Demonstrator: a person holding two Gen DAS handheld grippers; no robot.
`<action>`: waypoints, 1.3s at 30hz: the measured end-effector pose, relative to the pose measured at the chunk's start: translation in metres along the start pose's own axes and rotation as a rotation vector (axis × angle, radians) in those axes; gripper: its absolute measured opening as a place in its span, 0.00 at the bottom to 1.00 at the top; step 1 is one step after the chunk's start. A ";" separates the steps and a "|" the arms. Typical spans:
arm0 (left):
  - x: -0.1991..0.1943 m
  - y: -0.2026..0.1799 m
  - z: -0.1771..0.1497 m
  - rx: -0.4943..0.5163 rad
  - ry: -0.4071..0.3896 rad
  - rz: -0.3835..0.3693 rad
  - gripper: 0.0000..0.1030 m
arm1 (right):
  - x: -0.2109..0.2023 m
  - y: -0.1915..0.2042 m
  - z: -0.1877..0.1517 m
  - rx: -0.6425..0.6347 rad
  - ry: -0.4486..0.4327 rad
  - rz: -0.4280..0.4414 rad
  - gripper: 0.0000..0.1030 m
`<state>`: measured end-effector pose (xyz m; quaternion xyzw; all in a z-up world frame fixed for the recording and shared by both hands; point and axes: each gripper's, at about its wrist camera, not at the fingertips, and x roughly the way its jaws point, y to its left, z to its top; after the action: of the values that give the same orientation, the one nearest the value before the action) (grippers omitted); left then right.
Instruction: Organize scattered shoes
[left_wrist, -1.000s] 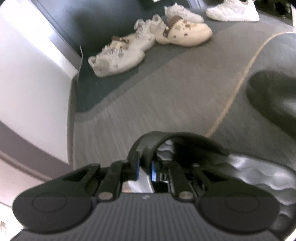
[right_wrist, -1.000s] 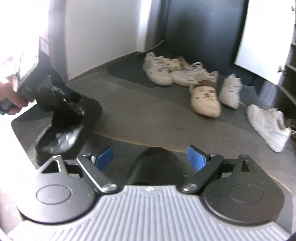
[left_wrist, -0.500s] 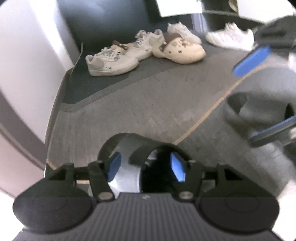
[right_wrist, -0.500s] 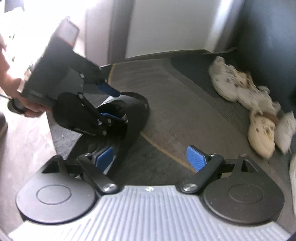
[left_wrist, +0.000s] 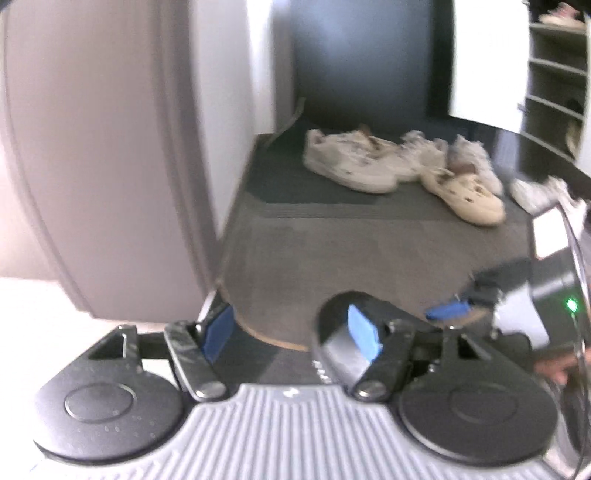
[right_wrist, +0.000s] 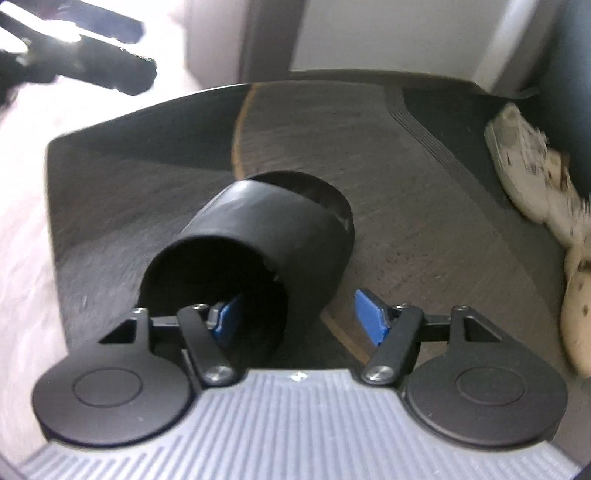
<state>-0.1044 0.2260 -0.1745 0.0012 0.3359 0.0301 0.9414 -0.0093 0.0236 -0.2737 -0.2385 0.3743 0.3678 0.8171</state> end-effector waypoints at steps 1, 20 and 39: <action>0.002 0.006 0.001 -0.020 0.008 0.008 0.69 | 0.003 0.000 0.000 0.042 -0.002 0.006 0.57; -0.012 0.052 0.011 -0.151 -0.032 0.040 0.69 | -0.020 0.016 0.031 0.682 0.051 -0.212 0.11; -0.016 0.044 0.012 -0.140 -0.043 0.047 0.69 | 0.025 0.076 0.063 0.799 0.093 -0.302 0.45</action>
<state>-0.1114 0.2692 -0.1538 -0.0560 0.3127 0.0754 0.9452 -0.0302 0.1230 -0.2643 0.0282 0.4849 0.0590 0.8721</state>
